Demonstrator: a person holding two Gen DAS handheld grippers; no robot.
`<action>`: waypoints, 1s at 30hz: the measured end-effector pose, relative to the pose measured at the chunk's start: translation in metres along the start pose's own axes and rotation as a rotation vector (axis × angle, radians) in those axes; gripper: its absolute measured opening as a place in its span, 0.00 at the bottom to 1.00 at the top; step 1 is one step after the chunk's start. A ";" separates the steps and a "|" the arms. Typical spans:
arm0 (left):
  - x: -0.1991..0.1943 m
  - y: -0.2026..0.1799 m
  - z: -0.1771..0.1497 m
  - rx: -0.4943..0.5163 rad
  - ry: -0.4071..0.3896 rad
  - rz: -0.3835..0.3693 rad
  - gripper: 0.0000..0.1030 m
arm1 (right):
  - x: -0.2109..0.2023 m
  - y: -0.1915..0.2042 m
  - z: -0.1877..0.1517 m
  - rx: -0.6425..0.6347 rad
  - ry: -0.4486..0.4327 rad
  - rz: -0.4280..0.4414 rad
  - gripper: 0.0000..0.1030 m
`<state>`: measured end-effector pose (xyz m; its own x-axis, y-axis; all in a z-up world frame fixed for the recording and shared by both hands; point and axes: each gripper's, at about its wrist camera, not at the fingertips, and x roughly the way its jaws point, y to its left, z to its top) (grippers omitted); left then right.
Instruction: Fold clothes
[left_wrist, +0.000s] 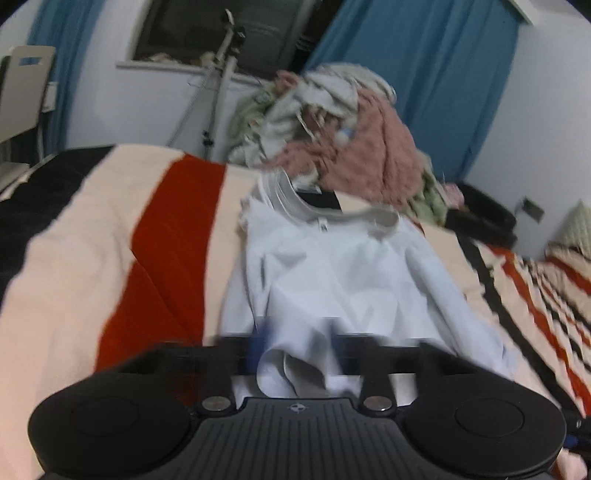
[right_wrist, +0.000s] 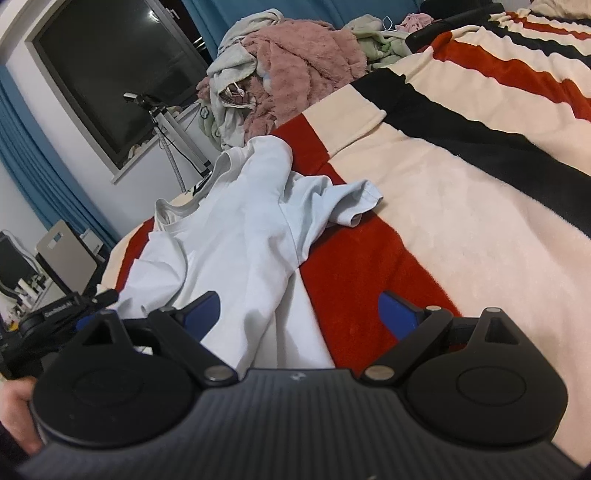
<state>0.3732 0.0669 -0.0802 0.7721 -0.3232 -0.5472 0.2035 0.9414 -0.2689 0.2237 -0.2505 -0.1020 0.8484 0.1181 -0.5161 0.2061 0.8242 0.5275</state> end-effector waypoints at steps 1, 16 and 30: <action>-0.001 0.004 0.003 -0.003 -0.007 0.007 0.03 | 0.001 0.000 -0.001 -0.003 0.005 -0.003 0.91; 0.023 0.200 0.157 -0.111 -0.018 0.498 0.03 | 0.016 0.024 -0.008 -0.180 -0.054 -0.082 0.91; -0.015 0.221 0.073 -0.157 -0.138 0.214 0.50 | 0.025 0.040 -0.013 -0.250 -0.083 -0.085 0.91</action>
<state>0.4509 0.2866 -0.0735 0.8641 -0.0923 -0.4948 -0.0602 0.9570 -0.2837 0.2471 -0.2077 -0.1029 0.8724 0.0053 -0.4887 0.1604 0.9415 0.2965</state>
